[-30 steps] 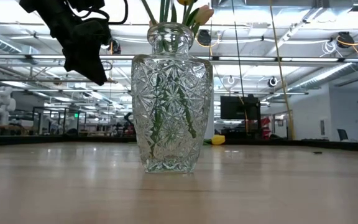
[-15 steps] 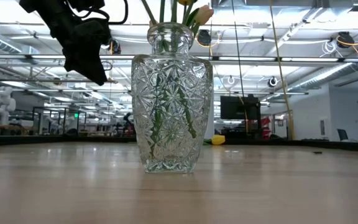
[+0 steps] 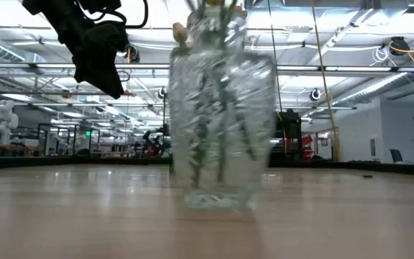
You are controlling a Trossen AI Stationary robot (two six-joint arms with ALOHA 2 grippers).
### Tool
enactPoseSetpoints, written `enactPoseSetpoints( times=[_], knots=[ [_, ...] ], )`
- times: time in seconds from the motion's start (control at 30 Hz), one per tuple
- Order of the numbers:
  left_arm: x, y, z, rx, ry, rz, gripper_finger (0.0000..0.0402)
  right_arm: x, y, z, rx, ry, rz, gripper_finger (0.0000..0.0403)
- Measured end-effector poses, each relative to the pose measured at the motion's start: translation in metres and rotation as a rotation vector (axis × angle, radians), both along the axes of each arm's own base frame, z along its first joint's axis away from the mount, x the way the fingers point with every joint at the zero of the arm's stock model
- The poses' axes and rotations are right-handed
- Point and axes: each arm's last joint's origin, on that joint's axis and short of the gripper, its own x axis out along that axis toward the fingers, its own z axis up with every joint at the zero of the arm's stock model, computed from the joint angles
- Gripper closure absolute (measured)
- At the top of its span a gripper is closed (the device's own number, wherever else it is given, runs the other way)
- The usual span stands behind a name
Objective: Sort flowers into vase by color
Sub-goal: Put the red flower into the transparent vase
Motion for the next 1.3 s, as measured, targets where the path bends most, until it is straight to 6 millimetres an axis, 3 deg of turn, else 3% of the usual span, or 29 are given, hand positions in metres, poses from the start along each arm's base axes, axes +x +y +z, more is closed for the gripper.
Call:
enactPoseSetpoints(
  times=[0.5,0.93,1.3],
  knots=[
    [0.0,0.0,0.0,-0.003,-0.001,0.004,0.027,0.003,-0.005,-0.002,-0.022,0.025,0.002,0.0403],
    [0.0,0.0,0.0,0.017,0.005,-0.016,0.027,-0.007,0.009,-0.003,-0.012,0.028,0.053,0.0402],
    [0.0,0.0,0.0,0.019,0.004,-0.018,0.027,-0.008,0.012,-0.003,-0.015,0.04,0.072,0.0341]
  ],
)
